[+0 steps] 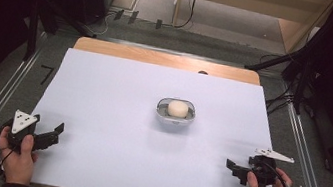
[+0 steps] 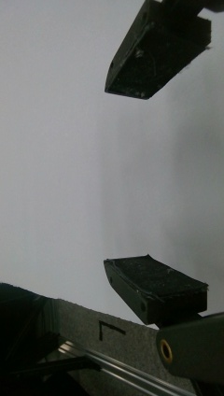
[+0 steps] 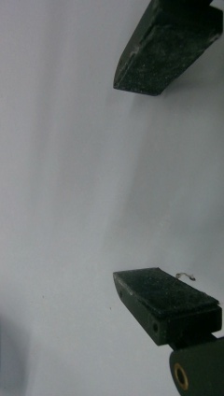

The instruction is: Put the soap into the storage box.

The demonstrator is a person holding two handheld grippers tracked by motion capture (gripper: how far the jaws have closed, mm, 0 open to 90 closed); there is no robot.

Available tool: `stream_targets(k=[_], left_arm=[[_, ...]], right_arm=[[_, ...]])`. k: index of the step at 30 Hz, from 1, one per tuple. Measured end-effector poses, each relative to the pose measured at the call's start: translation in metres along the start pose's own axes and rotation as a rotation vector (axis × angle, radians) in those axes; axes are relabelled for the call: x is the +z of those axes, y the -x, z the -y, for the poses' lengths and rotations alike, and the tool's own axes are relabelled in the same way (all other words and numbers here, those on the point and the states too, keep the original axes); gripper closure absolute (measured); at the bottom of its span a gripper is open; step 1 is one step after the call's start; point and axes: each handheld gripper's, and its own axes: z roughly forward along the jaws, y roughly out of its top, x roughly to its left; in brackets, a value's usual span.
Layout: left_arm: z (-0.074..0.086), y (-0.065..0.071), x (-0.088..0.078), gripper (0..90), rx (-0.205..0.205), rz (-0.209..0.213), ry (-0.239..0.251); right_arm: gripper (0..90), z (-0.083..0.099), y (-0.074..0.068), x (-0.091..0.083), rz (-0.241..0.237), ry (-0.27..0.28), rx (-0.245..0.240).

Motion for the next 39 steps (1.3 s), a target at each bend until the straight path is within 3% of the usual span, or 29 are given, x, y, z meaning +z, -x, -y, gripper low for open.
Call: stream_targets(k=[28, 39], left_arm=[[0.000, 0.000, 0.000, 14.5, 0.000, 0.000, 0.002], [0.000, 0.000, 0.000, 14.5, 0.001, -0.001, 0.001]], right_arm=[[8.7, 0.030, 0.042, -0.031, 0.028, 0.059, 0.049], [8.9, 0.038, 0.054, -0.042, 0.004, 0.116, 0.052]])
